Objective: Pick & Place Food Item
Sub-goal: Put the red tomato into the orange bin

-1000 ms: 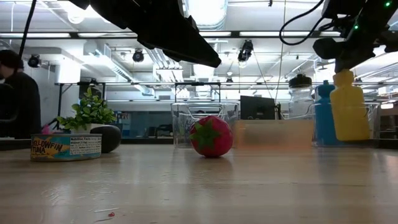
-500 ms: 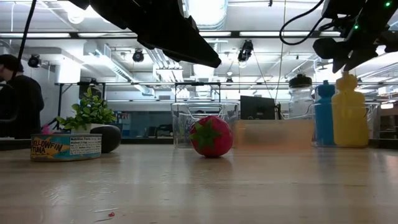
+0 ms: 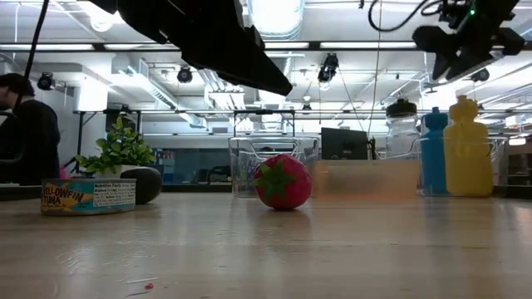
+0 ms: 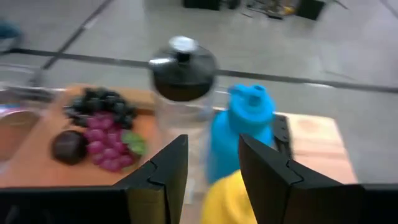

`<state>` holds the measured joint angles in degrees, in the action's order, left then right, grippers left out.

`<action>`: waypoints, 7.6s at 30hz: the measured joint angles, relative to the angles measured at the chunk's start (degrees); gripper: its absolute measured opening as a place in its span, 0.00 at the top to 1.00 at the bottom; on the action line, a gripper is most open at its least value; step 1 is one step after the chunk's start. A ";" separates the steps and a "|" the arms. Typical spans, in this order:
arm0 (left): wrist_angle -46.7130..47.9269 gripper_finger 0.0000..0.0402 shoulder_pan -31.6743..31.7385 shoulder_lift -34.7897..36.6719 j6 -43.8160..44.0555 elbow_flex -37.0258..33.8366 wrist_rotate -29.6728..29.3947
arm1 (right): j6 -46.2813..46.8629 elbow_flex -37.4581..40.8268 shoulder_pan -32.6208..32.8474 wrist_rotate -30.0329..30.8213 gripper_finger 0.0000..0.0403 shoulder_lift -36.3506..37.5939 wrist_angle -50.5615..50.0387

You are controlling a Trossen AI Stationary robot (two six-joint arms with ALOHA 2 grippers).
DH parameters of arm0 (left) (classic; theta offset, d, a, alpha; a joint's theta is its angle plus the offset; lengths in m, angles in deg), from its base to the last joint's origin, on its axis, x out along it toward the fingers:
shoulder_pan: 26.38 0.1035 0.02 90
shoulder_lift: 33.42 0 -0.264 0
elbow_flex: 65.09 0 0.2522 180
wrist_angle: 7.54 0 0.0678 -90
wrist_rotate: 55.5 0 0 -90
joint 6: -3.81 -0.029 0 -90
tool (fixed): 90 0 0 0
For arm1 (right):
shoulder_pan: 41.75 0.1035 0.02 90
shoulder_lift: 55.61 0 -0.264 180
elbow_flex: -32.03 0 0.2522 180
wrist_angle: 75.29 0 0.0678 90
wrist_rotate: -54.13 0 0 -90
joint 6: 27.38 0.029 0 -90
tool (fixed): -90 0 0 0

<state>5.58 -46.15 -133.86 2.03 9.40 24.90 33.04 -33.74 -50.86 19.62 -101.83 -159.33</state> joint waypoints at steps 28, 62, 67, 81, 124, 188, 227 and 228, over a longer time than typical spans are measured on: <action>14.99 0.68 2.14 0.11 17.39 -2.46 -9.12 | -20.19 3.84 31.53 -8.89 0.80 -22.33 31.72; 0.05 0.69 4.13 -7.23 15.46 -4.07 -12.90 | -27.67 2.51 31.44 -12.02 0.84 -27.34 36.81; -1.14 0.68 4.13 -7.26 15.19 -4.07 -12.90 | -27.67 2.51 31.44 -12.02 0.85 -27.34 36.82; -9.09 0.69 4.24 -10.91 13.05 -3.72 -12.70 | -28.10 2.51 31.42 -11.89 0.86 -27.36 37.87; -2.72 0.69 3.78 -2.88 10.83 -1.49 -12.46 | -27.60 2.54 31.24 -12.07 0.87 -27.36 39.73; 6.92 0.69 1.33 9.86 12.27 -2.16 -13.76 | -38.11 -0.57 32.14 -19.38 0.62 -39.04 51.78; 6.92 0.69 1.36 9.86 12.30 -2.16 -13.75 | -38.01 -0.48 32.12 -25.73 0.67 -39.04 51.73; 6.92 0.69 1.36 9.86 12.30 -2.16 -13.75 | -37.98 -0.48 32.12 -25.73 0.67 -39.04 51.73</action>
<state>12.50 -44.80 -124.00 14.33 7.23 11.15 -4.95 -34.22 -18.74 -6.11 -140.86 -107.60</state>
